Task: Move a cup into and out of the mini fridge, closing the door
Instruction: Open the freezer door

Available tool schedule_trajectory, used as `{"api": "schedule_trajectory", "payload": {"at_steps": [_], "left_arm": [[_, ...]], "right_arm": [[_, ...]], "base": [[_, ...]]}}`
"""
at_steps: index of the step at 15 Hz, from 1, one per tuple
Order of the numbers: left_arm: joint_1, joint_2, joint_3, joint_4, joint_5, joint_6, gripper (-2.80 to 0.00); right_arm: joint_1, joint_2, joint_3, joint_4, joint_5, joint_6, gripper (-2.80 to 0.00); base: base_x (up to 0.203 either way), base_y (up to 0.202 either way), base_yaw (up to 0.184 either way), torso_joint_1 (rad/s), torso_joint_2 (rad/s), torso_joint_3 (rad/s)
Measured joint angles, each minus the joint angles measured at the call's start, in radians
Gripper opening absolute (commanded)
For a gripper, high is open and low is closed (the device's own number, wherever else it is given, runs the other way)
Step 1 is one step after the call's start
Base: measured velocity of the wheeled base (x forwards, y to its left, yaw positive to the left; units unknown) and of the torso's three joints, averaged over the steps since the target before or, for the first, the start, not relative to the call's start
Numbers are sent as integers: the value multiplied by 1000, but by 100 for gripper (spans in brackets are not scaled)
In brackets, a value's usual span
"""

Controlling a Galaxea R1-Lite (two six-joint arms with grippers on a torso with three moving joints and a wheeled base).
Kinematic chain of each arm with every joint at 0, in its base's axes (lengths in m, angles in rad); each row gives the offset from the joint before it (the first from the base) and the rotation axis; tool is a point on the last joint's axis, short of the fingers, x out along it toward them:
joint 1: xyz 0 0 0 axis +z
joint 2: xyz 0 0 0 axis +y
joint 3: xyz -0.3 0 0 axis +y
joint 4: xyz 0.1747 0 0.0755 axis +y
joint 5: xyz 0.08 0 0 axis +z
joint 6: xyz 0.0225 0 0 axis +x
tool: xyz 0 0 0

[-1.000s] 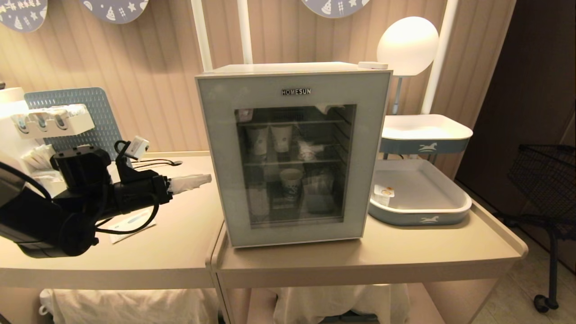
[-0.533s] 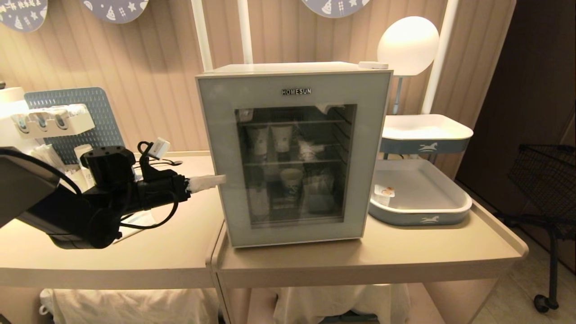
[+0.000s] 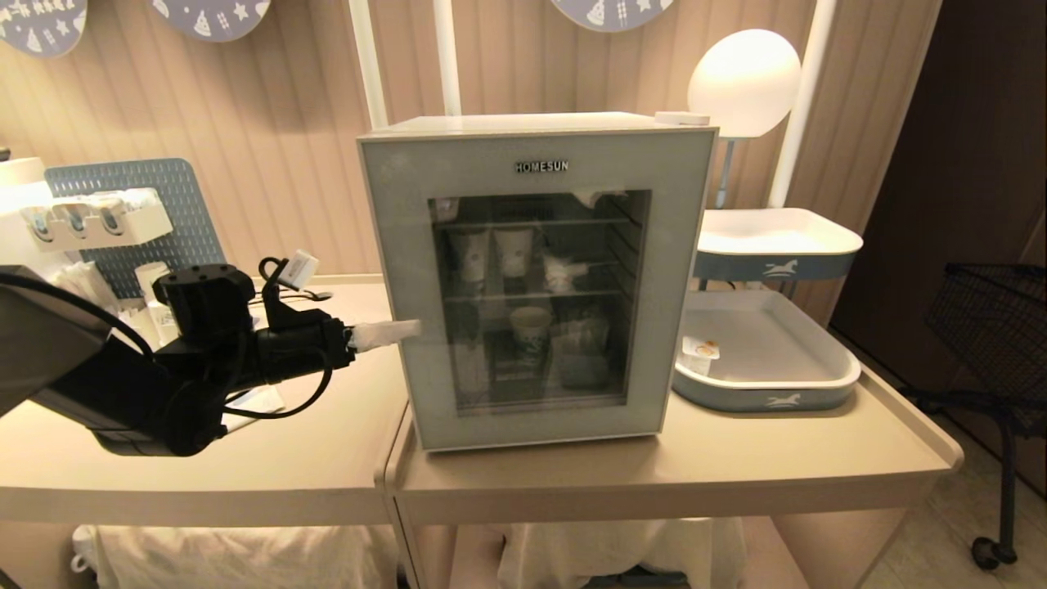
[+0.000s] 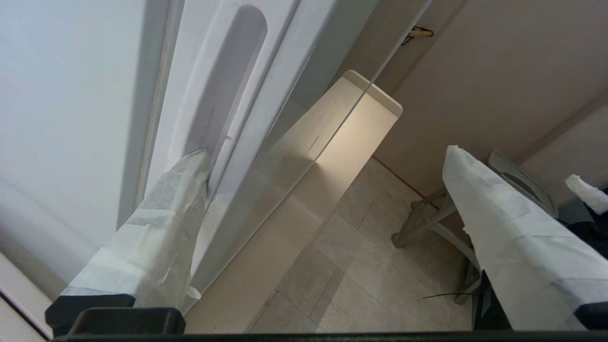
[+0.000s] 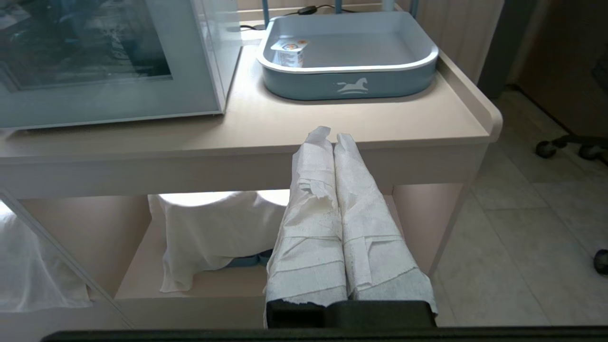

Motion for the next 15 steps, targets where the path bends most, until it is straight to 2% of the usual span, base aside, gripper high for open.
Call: {"api": "schedule_trajectory", "payload": {"at_steps": [3,5,8,15], "left_arm": [[-51,-49,48,-2,-13,-4,0],[-74,-96,93,1,-52,-5,0],[-75,-164,153,-21,-70,2,0],[-71,-214,226,-65,-63,-2,0]], "right_arm": [[0,0,0,0,0,1,-280],[0,0,0,0,0,0,-280],[0,0,0,0,0,0,-280],[0,0,0,0,0,1,-280]], "base": [[0,0,0,0,0,0],[0,0,0,0,0,0],[0,0,0,0,0,0],[0,0,0,0,0,0]]}}
